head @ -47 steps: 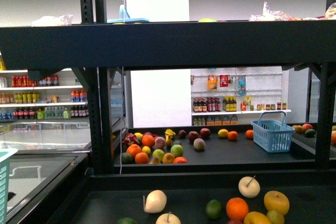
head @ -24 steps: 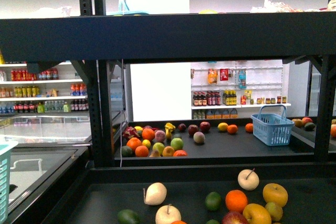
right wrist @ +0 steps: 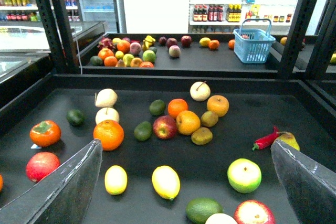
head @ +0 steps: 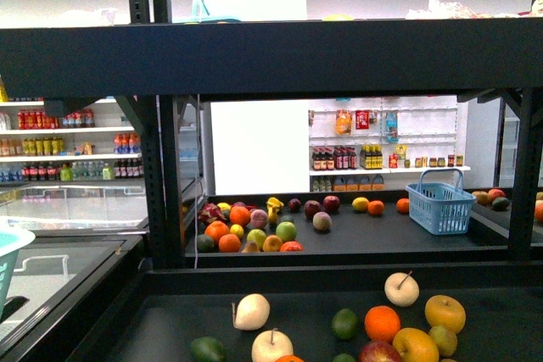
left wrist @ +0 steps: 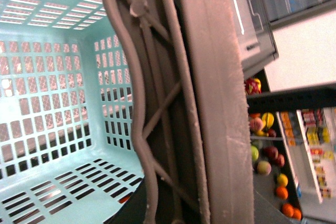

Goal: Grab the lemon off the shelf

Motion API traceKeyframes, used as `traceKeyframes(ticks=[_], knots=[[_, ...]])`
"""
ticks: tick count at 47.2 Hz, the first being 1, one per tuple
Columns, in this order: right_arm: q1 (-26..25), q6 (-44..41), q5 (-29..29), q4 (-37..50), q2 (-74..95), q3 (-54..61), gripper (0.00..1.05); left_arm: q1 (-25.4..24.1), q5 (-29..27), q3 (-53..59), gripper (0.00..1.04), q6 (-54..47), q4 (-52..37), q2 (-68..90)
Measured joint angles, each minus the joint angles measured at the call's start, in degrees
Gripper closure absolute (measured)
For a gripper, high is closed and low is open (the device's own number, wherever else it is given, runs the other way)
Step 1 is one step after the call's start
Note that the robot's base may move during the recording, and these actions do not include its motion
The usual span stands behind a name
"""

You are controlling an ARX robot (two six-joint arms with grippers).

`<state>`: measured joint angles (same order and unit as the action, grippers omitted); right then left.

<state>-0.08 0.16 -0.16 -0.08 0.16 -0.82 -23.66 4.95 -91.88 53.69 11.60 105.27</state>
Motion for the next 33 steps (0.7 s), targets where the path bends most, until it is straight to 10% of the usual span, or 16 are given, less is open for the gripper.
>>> traceKeyframes(ticks=[11, 33], knots=[[0.0, 0.0, 0.0, 0.0, 0.0, 0.0, 0.08, 9.1, 9.1, 6.1, 0.89, -16.6, 5.3, -10.8], [0.0, 0.0, 0.0, 0.0, 0.0, 0.0, 0.08, 28.9, 9.1, 13.6, 0.89, -31.0, 6.0, -12.4]])
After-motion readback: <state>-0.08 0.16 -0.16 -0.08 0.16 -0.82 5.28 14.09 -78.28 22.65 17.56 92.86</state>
